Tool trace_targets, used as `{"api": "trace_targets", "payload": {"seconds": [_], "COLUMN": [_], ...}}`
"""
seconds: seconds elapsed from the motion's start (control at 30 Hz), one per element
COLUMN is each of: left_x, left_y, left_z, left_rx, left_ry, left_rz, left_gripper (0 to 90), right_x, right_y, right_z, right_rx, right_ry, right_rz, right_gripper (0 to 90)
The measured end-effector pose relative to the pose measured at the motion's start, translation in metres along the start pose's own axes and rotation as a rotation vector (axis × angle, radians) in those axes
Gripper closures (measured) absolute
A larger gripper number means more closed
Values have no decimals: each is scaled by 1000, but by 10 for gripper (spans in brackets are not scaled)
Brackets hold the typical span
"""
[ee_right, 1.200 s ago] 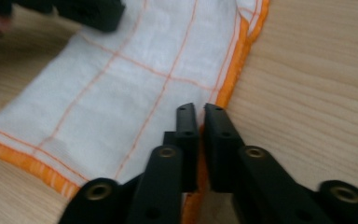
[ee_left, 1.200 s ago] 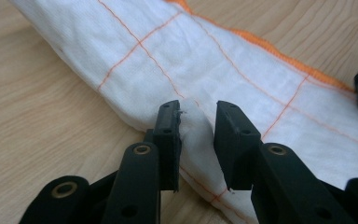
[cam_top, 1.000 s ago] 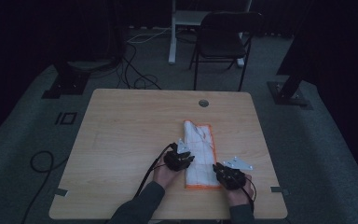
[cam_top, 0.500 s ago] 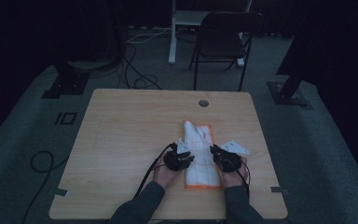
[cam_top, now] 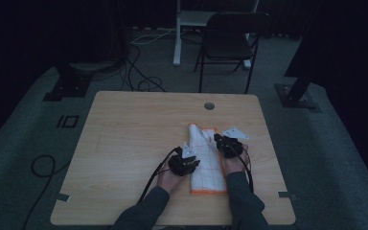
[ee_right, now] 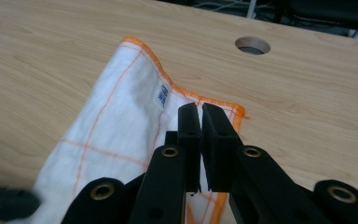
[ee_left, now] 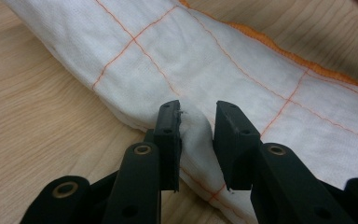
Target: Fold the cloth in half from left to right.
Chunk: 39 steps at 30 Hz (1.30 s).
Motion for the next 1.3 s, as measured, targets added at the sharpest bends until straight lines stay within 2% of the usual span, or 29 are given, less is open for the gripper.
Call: {"api": "trace_targets", "payload": {"seconds": [0.13, 0.2, 0.37, 0.63, 0.83, 0.97, 1.0, 1.17, 1.3], "left_x": [0, 0, 0, 1, 1, 1, 1, 1, 1], "left_y": [0, 0, 1, 2, 2, 2, 2, 2, 3], "left_z": [0, 0, -1, -1, -2, -2, -2, -2, -3], "left_rx": [1, 3, -7, -6, -5, -3, -3, -1, -5], "left_ry": [-1, -3, -4, -6, -8, -8, -9, -10, -10], "left_rz": [1, 2, -3, 1, 0, 2, 2, 2, 0], "left_gripper": [720, 721, 721, 721, 721, 720, 721, 720, 720], "right_x": [11, 24, 37, 54, 64, 67, 69, 69, 65], "right_y": [-2, -2, -3, -7, -5, -4, -4, -3, -7], "right_z": [-3, -7, -17, -20, -22, -22, -21, -23, -22], "right_rx": [9, 40, 104, 106, 140, 149, 156, 195, 176], "right_ry": [-7, -8, -6, -26, -38, -49, -65, -86, -80], "right_rz": [23, 49, 72, 129, 167, 186, 189, 186, 178], "right_gripper": [849, 824, 738, 705, 672, 687, 744, 853, 879]}}
Point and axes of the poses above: each handheld gripper's, and its own axes: x roughly forward along the jaws, y roughly out of its underside, z roughly to its left, the point moved 3 cm from there along x, roughly forward along the jaws, and after that the axes turned 10 degrees about -y, right-handed, at the moved point
